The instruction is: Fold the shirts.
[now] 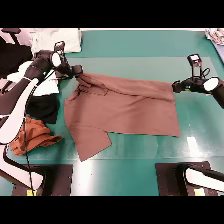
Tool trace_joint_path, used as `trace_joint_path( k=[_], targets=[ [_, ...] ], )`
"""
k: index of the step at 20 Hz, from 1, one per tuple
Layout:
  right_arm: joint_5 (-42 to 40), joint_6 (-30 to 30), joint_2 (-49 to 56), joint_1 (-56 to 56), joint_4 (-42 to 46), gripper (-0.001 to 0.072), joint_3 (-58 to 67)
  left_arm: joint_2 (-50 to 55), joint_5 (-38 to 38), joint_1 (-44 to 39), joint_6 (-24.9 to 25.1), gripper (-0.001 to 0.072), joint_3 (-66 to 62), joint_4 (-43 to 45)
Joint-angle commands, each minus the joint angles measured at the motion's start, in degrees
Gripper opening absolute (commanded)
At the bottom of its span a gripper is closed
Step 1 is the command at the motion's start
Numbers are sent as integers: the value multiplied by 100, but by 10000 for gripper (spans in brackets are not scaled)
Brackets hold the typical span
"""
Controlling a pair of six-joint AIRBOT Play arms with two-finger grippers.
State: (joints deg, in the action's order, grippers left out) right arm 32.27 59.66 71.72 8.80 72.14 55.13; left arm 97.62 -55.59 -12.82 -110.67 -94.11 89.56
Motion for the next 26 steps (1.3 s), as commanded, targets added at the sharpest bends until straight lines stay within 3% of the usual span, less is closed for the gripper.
trace_joint_path(
  k=[1,5,8,11,13,17,20,21,22,26],
  targets=[
    [221,-13,-400,210,-9,516,-28,-20,-680,2,678,436,-74,52],
    [1067,144,-826,732,-59,515,-28,-118,-1622,186,1108,437,-302,94],
    [1637,807,-1113,1178,-61,516,-46,-199,-2555,468,1458,437,-295,92],
    [1947,1388,-1556,1453,-61,516,-457,-431,-2796,704,1508,437,-254,-192],
    [2146,1451,-1915,1497,-63,516,-984,-634,-3003,715,1670,437,-87,-297],
    [2295,1746,-2463,1497,-68,517,-1895,-1325,-2817,715,1943,437,1314,-575],
    [2796,1834,-2566,1497,-70,524,-2133,-1805,-2190,715,1980,437,2476,-638],
    [2940,1902,-2531,1497,-70,546,-2144,-1860,-2026,717,2024,437,2717,-680],
    [3117,1899,-2461,1497,-127,633,-2133,-1875,-1862,717,2098,438,2918,-852],
    [3442,1899,-2131,1497,-216,647,-2124,-1869,-1340,715,2295,462,3274,-1226]
  ],
)
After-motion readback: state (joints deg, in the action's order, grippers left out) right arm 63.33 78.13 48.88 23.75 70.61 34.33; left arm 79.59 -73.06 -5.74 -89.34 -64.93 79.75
